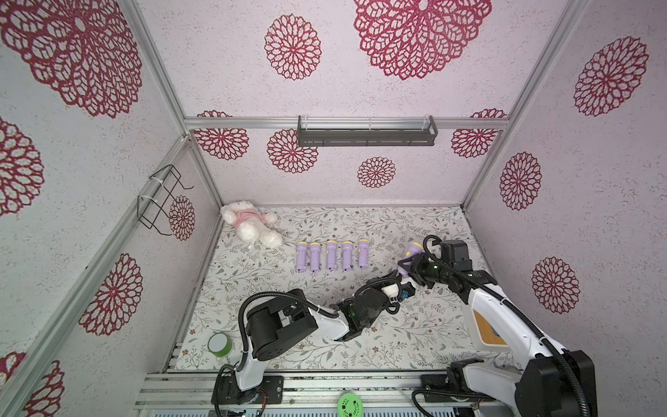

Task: Close the plug at the bottom of the flashlight
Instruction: Close the plug of the flashlight.

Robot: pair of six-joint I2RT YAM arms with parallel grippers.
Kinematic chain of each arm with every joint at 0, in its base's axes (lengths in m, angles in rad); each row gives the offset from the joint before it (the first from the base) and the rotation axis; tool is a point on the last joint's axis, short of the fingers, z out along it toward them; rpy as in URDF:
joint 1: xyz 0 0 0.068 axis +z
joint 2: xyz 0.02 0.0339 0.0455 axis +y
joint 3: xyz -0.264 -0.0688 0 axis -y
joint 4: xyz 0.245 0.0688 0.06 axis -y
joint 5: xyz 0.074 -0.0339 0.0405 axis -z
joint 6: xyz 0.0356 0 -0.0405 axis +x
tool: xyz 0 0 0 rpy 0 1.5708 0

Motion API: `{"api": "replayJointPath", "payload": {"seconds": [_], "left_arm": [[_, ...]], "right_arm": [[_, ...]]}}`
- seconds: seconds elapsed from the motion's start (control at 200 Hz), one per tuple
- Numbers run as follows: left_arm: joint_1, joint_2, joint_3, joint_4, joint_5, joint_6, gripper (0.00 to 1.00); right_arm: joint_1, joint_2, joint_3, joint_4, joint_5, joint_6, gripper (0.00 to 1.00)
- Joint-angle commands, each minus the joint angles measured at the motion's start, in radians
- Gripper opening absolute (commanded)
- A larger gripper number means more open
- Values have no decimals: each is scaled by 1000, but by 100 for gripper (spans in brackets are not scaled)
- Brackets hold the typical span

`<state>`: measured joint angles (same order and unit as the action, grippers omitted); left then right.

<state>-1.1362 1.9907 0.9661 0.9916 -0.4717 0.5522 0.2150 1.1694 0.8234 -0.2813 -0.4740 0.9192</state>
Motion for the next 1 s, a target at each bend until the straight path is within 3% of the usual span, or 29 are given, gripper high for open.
{"api": "replayJointPath", "payload": {"seconds": [0.0, 0.666, 0.996], "left_arm": [[13, 19, 30, -8, 4, 22, 22], [19, 23, 5, 125, -83, 60, 18], [24, 17, -5, 185, -116, 87, 29]], "right_arm": [[27, -49, -11, -12, -133, 21, 0], [27, -43, -13, -18, -117, 25, 0], [20, -34, 5, -42, -94, 2, 0]]}}
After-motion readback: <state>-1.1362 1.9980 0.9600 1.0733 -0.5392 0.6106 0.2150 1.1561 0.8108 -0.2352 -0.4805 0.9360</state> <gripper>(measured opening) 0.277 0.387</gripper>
